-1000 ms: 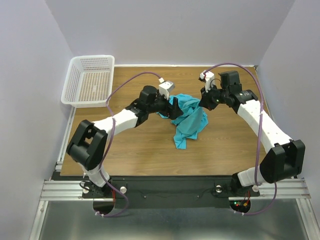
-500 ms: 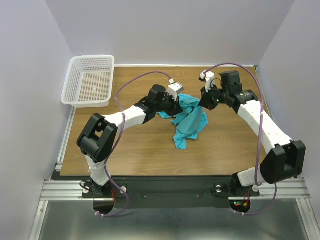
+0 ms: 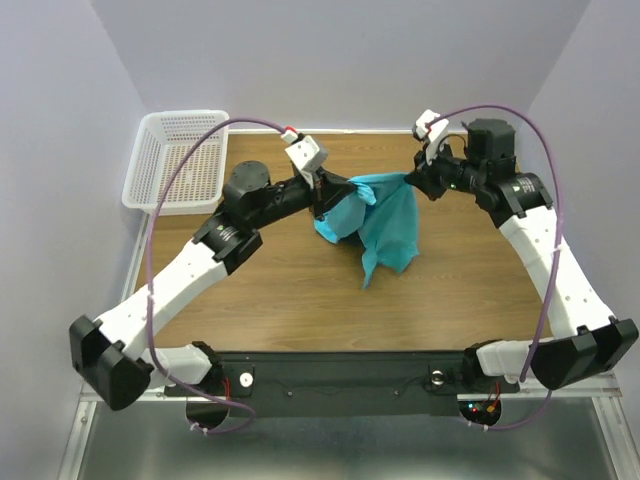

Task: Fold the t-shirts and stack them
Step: Flatten the tshirt out

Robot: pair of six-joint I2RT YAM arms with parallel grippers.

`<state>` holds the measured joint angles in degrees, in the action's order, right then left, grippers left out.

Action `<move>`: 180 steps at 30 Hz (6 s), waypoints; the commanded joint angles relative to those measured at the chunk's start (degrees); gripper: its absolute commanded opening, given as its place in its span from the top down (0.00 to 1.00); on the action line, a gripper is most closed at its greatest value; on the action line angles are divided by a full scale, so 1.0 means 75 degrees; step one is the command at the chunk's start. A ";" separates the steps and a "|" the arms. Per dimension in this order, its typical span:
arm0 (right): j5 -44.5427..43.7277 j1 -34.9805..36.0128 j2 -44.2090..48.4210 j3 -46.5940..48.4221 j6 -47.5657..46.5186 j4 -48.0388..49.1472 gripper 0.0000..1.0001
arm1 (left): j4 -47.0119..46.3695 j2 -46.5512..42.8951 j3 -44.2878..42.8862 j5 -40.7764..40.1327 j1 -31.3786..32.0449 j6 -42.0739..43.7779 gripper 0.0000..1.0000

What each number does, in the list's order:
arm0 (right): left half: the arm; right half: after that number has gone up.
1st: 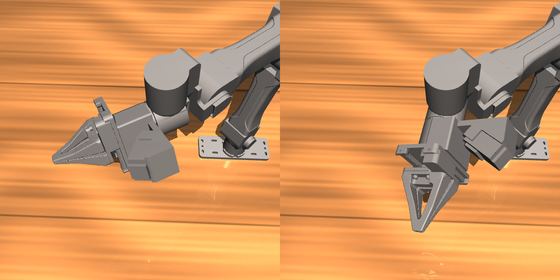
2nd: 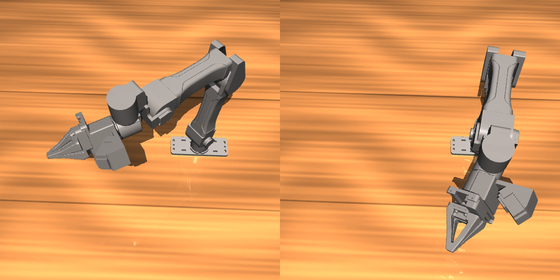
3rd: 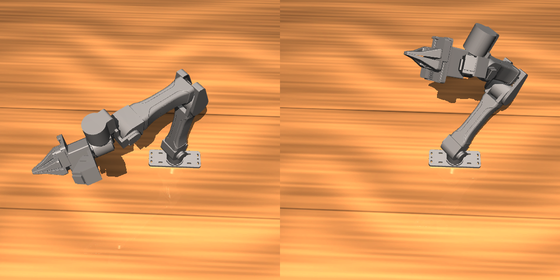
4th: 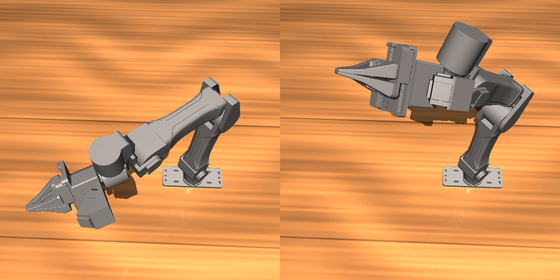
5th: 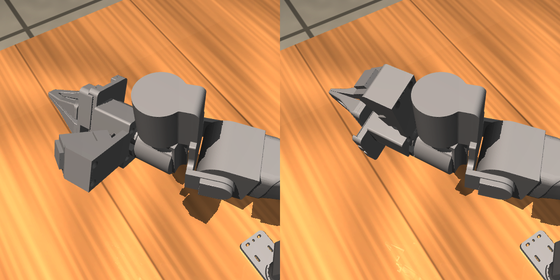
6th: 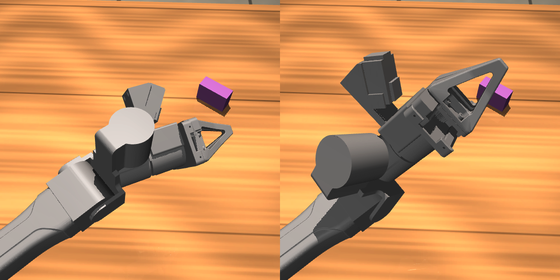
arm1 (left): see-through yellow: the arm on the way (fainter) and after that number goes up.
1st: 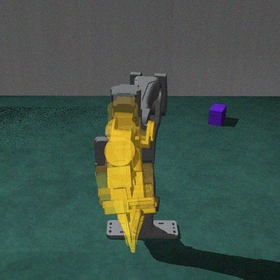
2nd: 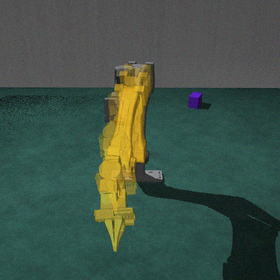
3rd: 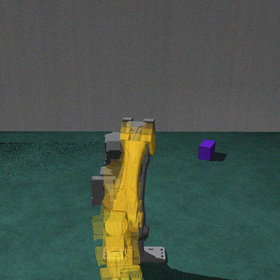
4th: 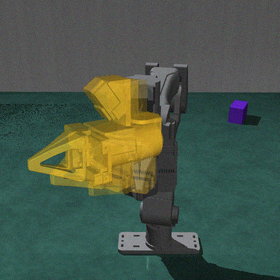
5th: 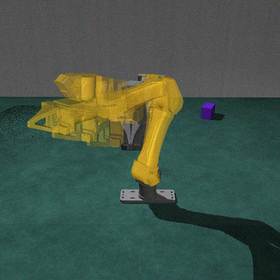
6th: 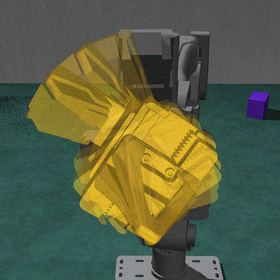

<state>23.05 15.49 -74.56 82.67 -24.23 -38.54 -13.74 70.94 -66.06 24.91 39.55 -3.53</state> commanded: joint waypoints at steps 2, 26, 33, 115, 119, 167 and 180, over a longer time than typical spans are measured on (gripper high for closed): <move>0.0860 -0.0002 -0.0368 0.1664 0.0100 -0.0438 1.00 | 0.0121 -0.0737 -0.0309 0.0570 0.0012 -0.0523 1.00; -0.1086 -0.0002 -0.6441 0.5466 0.2256 0.0695 0.99 | 0.0612 0.2761 -0.1313 -0.3016 -0.2484 -0.0421 1.00; -0.0568 -0.0002 -0.5949 0.4844 0.2258 0.1471 0.99 | 0.0882 0.3596 -0.2499 -0.2970 -0.2531 -0.0092 1.00; -0.1445 -0.0143 -0.2104 0.3178 0.2995 0.2596 1.00 | 0.2570 -0.0621 0.1390 0.1248 -0.2579 -0.2739 1.00; -0.0918 -0.0131 -0.2852 0.4360 0.3697 0.2620 0.99 | 0.2582 -0.1055 0.1484 0.1671 -0.1458 -0.3207 1.00; -0.0659 -0.0517 -0.5654 0.1490 0.3242 0.3686 0.22 | 0.1891 -0.0693 0.3242 -0.3918 -0.2152 -0.4944 0.02; 0.0242 -0.0647 -0.7249 0.2629 0.4355 0.3499 0.34 | 0.1070 0.1285 0.2516 -0.2490 -0.3597 -0.4088 0.10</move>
<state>20.80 10.92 -128.73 99.48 5.89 -13.32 -2.76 76.82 -44.12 1.98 13.32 -37.36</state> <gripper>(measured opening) 0.676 0.925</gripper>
